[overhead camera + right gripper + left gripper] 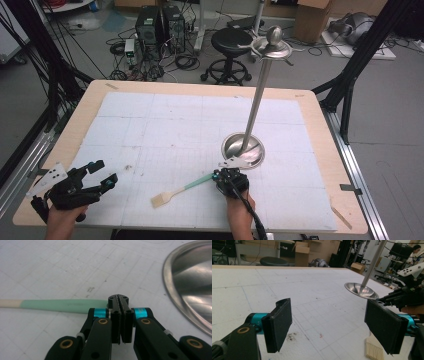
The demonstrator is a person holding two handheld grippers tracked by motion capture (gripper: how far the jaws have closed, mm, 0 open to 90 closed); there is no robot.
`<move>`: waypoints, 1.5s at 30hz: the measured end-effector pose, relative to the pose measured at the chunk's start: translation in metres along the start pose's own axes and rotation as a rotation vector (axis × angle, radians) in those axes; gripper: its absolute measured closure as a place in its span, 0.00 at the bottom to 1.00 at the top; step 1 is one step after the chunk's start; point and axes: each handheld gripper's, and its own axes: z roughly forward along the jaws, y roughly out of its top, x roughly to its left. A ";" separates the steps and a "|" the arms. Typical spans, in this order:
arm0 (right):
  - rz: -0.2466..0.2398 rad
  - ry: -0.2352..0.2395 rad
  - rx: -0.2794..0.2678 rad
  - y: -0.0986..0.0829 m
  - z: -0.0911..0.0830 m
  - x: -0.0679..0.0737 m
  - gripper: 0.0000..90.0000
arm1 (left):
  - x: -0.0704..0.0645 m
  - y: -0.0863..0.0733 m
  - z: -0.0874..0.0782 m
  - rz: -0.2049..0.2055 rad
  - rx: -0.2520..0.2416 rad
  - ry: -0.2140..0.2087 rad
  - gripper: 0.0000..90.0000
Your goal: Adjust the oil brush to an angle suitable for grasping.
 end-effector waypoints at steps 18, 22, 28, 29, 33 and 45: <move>-0.164 0.243 -0.015 -0.005 0.008 0.065 0.99 | 0.000 0.000 0.000 0.004 0.004 -0.001 0.25; -0.184 0.225 0.003 0.003 0.014 0.070 0.99 | -0.001 0.000 0.001 0.004 0.004 -0.004 0.25; -0.159 0.194 0.002 0.012 0.024 0.071 0.99 | -0.001 0.000 0.001 0.006 0.008 -0.006 0.25; -0.160 0.195 0.004 0.013 0.024 0.071 0.99 | -0.001 0.000 0.001 0.007 0.008 -0.007 0.25; -0.162 0.183 -0.006 0.012 0.018 0.066 0.98 | 0.000 0.000 0.001 0.002 0.005 -0.004 0.25; -0.048 0.068 -0.248 -0.015 -0.087 -0.020 0.76 | -0.005 0.000 0.004 0.008 0.019 -0.007 0.25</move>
